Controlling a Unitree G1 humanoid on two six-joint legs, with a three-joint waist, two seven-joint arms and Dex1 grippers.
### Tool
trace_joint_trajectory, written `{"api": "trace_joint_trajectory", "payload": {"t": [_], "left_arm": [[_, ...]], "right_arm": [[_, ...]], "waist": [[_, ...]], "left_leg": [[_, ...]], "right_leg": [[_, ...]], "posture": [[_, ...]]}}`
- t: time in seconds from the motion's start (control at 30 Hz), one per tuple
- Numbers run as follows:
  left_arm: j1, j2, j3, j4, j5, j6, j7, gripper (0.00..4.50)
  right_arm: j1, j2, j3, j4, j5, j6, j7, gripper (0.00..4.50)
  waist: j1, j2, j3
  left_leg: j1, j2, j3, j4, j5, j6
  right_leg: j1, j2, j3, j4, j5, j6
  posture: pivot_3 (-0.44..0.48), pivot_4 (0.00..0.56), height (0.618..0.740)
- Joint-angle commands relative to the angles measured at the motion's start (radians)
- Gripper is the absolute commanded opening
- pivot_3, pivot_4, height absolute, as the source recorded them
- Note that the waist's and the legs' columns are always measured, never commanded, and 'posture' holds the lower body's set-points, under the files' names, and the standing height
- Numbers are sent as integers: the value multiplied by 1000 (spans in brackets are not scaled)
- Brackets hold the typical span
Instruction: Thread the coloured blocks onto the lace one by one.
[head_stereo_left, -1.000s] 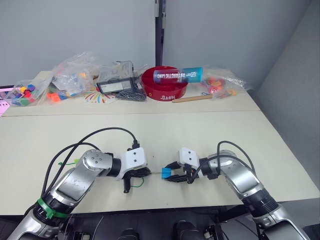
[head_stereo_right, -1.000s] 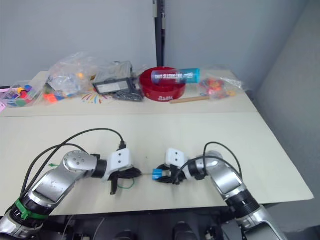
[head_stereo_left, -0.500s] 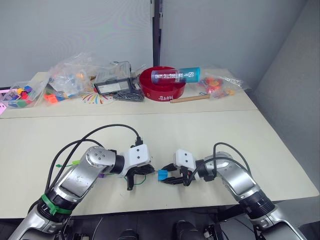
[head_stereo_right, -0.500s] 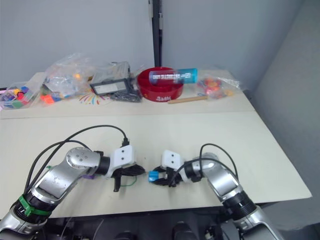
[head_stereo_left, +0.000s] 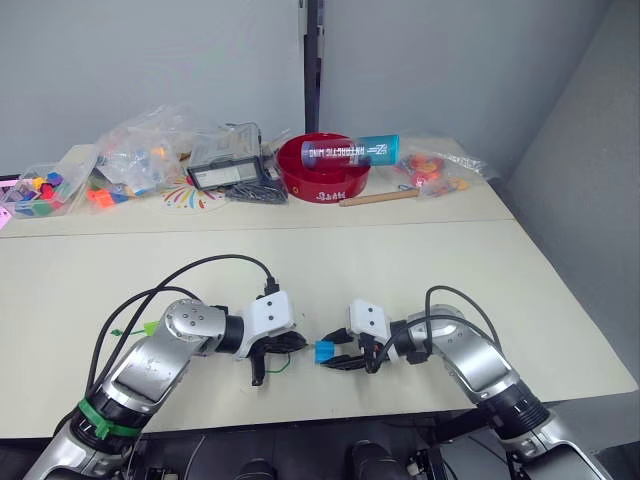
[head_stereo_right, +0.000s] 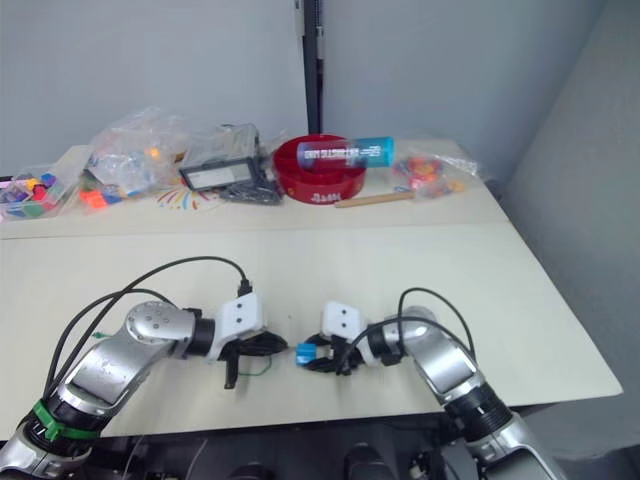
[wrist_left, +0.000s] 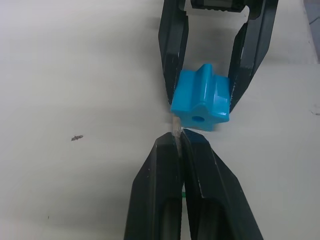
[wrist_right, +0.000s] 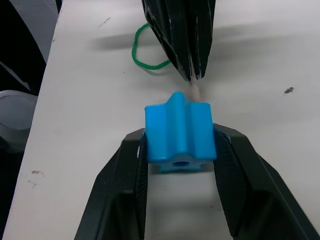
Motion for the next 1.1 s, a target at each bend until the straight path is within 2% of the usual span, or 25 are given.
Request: {"api": "trace_joint_trajectory", "payload": {"t": [0.03, 1.1], "left_arm": [[25, 32, 17, -19, -36, -29, -45, 0], [58, 58, 56, -9, -52, -62, -8, 0]], "right_arm": [[8, -9, 1, 0, -17, 11, -24, 1333], [10, -24, 11, 7, -21, 7, -18, 1333]], "waist": [[0, 0, 0], [2, 0, 0]], "left_leg": [[0, 0, 0, 0, 0, 0], [0, 0, 0, 0, 0, 0]], "right_leg": [[0, 0, 0, 0, 0, 0], [1, 0, 0, -1, 0, 0]], "posture": [[0, 150, 731], [0, 150, 731]]}}
